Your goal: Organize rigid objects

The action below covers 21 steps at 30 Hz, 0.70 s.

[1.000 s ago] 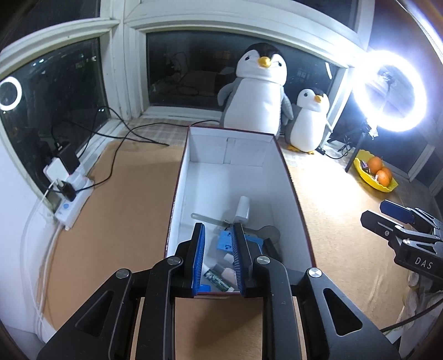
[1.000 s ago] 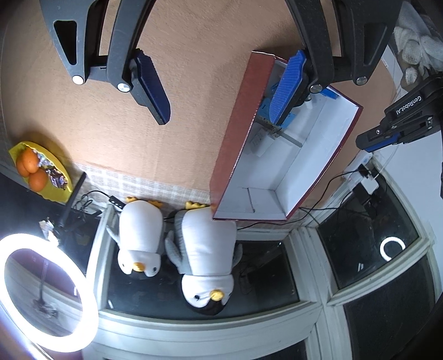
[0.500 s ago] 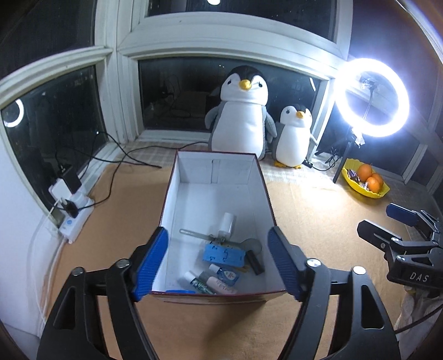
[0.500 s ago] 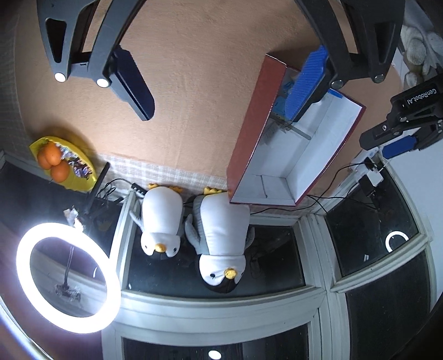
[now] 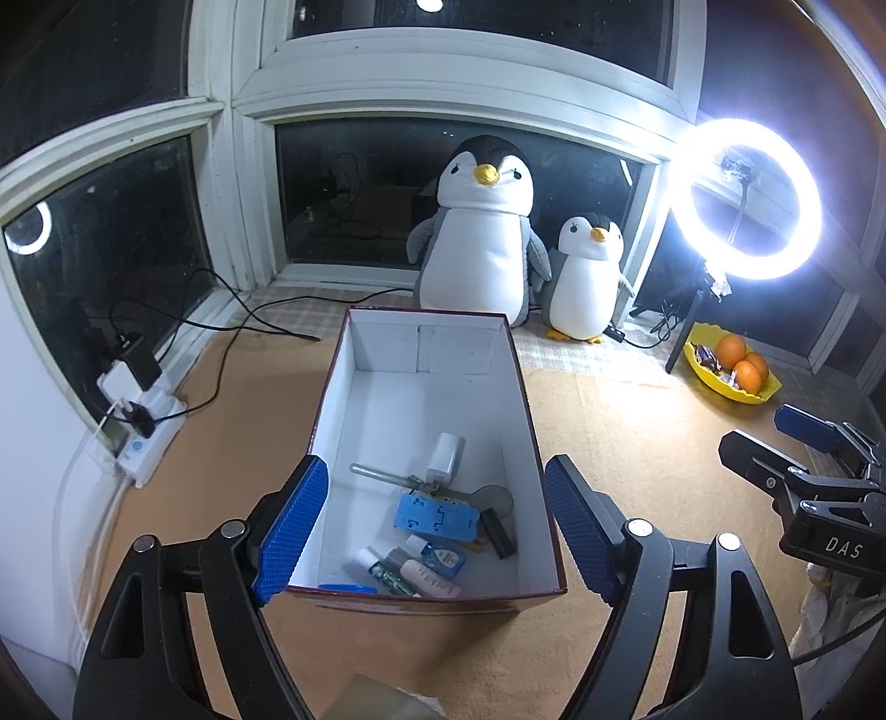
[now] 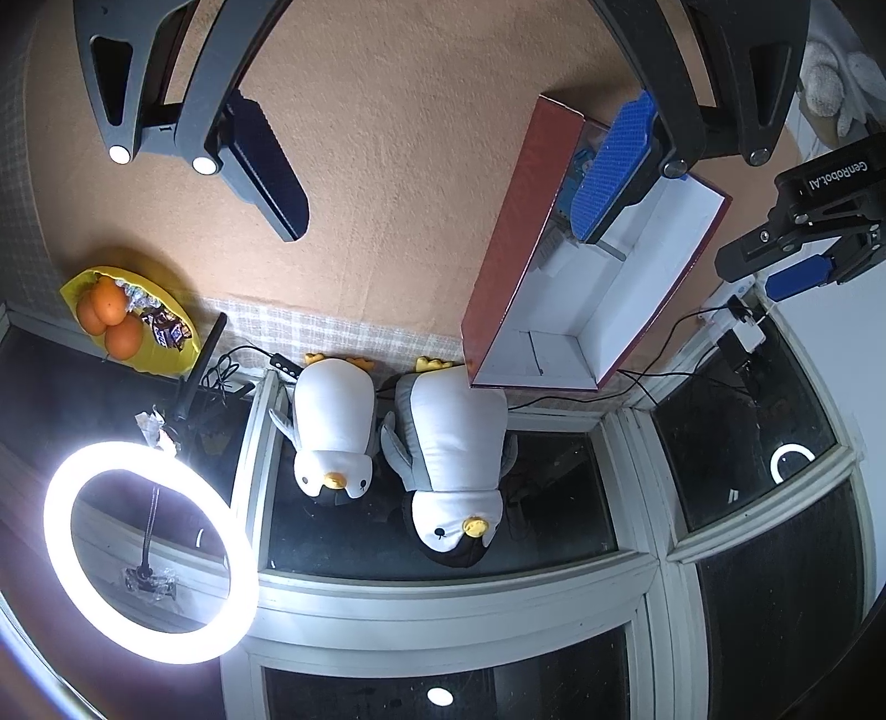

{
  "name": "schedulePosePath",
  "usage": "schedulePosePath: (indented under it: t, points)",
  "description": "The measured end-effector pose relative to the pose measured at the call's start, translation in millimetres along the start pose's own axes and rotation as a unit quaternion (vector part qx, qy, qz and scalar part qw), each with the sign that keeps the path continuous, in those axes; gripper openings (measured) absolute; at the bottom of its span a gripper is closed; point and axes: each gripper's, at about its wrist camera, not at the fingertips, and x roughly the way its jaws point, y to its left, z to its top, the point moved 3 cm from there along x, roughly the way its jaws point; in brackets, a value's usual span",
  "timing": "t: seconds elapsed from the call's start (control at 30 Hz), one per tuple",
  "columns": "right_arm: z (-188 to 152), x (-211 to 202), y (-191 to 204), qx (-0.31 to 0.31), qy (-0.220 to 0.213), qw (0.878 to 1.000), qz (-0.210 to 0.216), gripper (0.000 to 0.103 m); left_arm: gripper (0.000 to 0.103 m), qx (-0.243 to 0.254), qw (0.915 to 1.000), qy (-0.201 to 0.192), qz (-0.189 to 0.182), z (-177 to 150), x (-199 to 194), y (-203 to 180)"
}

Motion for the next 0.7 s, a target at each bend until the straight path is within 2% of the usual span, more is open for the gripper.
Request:
schedulePosePath:
  t: [0.7]
  points:
    - [-1.6, 4.8, -7.8, 0.004, 0.002, 1.0, -0.005, 0.094, 0.081, 0.001, 1.0, 0.004, -0.003, -0.6, 3.4, -3.6]
